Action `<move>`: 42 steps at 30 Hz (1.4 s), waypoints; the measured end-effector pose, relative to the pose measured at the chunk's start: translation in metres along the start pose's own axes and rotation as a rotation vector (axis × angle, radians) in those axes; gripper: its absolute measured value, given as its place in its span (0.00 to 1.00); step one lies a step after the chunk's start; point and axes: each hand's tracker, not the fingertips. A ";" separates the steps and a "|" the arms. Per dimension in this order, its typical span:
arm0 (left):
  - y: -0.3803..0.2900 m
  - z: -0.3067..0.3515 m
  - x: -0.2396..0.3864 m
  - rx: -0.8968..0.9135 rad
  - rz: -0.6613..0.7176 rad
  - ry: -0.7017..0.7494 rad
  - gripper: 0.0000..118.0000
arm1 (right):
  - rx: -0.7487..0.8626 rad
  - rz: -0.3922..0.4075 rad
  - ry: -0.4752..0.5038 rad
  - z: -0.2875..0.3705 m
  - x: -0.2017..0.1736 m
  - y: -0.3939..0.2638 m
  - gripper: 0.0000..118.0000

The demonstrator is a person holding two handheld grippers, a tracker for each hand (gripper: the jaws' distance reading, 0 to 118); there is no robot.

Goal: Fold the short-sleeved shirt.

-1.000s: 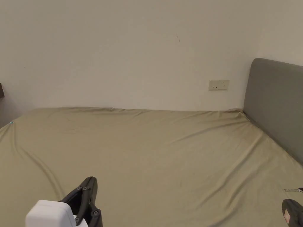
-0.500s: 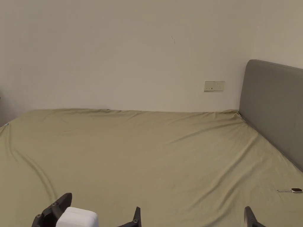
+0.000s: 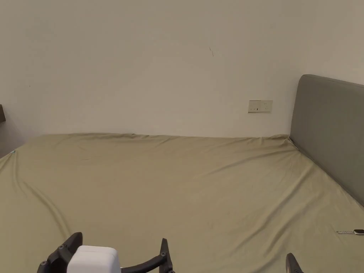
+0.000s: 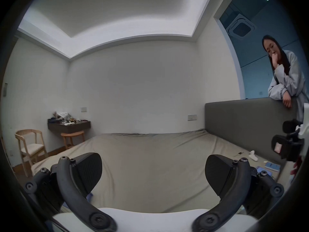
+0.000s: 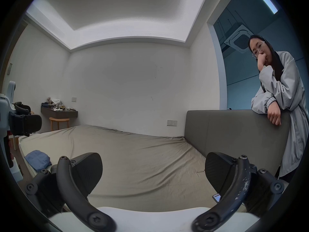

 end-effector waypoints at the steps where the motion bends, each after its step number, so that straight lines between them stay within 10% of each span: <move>1: 0.001 0.001 -0.002 -0.004 0.014 -0.039 1.00 | -0.006 -0.020 0.012 0.000 0.000 0.000 1.00; 42: 0.006 0.019 -0.005 0.100 0.031 0.075 1.00 | -0.005 -0.036 0.023 0.001 0.000 0.001 1.00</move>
